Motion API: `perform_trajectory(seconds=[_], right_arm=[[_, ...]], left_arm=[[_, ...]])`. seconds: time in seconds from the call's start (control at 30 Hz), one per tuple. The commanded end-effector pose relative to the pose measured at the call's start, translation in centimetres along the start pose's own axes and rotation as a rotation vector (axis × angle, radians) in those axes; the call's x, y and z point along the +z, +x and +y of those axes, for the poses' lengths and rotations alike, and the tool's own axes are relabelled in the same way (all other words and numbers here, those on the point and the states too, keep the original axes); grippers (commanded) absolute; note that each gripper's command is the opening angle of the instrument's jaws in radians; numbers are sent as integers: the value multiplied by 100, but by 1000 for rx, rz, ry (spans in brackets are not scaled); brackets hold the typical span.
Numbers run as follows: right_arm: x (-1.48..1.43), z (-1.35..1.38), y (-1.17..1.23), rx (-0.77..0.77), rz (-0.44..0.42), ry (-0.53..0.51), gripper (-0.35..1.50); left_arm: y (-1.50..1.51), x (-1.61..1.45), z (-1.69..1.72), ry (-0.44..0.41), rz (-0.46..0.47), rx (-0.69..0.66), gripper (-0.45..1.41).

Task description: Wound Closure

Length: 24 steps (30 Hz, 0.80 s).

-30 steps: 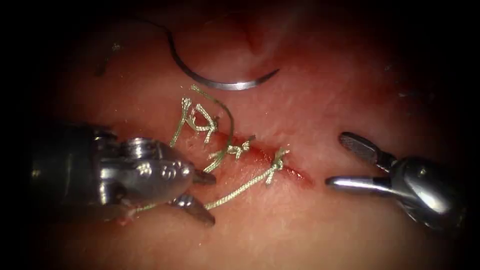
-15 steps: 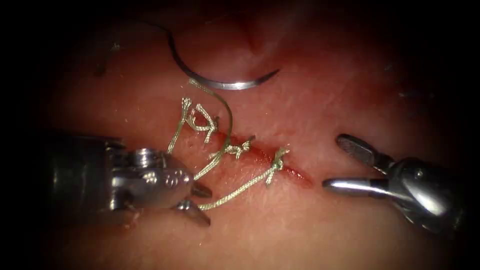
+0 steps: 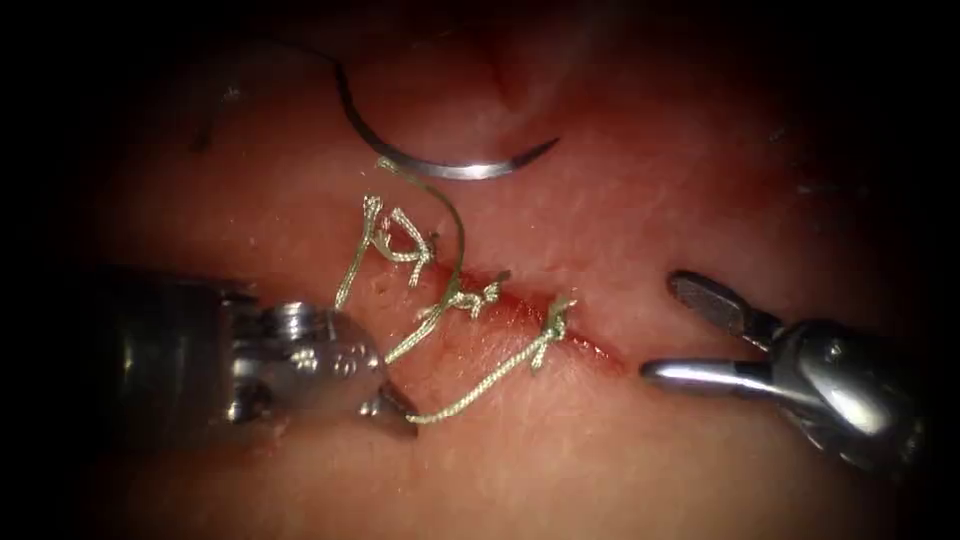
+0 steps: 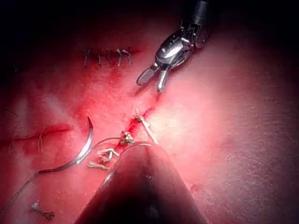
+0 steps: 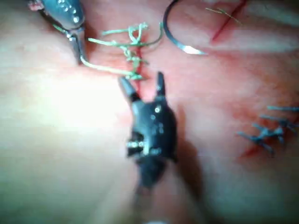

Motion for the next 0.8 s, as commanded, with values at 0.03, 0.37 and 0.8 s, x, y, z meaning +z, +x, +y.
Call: perform_trajectory(seconds=[0.03,0.37,0.8], right_arm=[[10,-2,-3,0,2,6,140],[31,-20,10,-210,-92,-15,147],[77,-52,23,-378,-114,-46,148]], left_arm=[[8,0,-5,22,21,25,-45],[51,-31,-31,60,87,37,-45],[48,-43,-36,61,88,34,-45]])
